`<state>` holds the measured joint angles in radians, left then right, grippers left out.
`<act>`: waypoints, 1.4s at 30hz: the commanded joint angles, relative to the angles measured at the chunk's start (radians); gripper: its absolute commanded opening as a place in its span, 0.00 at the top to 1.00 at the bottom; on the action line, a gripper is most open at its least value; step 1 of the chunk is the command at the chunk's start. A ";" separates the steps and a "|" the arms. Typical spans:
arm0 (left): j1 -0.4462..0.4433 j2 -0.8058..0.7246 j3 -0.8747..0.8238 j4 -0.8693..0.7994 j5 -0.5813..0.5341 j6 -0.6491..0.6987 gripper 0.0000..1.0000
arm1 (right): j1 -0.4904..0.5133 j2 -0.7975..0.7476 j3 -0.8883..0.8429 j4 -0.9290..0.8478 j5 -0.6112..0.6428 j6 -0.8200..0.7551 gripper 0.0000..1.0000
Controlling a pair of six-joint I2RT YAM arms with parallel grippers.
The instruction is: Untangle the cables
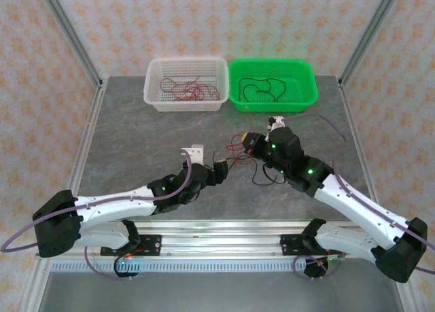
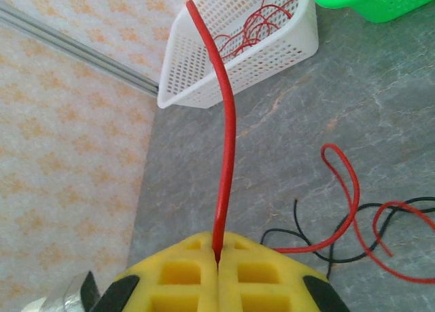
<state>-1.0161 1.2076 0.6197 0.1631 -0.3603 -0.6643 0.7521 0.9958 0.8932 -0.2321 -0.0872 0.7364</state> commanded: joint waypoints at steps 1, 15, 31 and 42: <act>-0.016 0.012 0.025 0.018 -0.077 0.045 0.12 | 0.003 -0.002 0.068 -0.032 0.029 -0.073 1.00; -0.044 -0.153 -0.065 -0.016 -0.080 0.017 0.10 | -0.051 0.116 0.331 -0.027 0.017 -0.361 1.00; -0.048 -0.313 -0.156 -0.052 -0.091 -0.074 0.02 | -0.100 0.438 0.685 0.174 -0.051 -0.613 1.00; -0.049 -0.310 -0.149 -0.096 -0.065 -0.106 0.04 | -0.106 0.761 1.005 0.266 0.020 -0.651 1.00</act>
<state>-1.0542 0.8986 0.4736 0.0940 -0.4206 -0.7490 0.6514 1.6947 1.8153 -0.0181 -0.1066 0.1207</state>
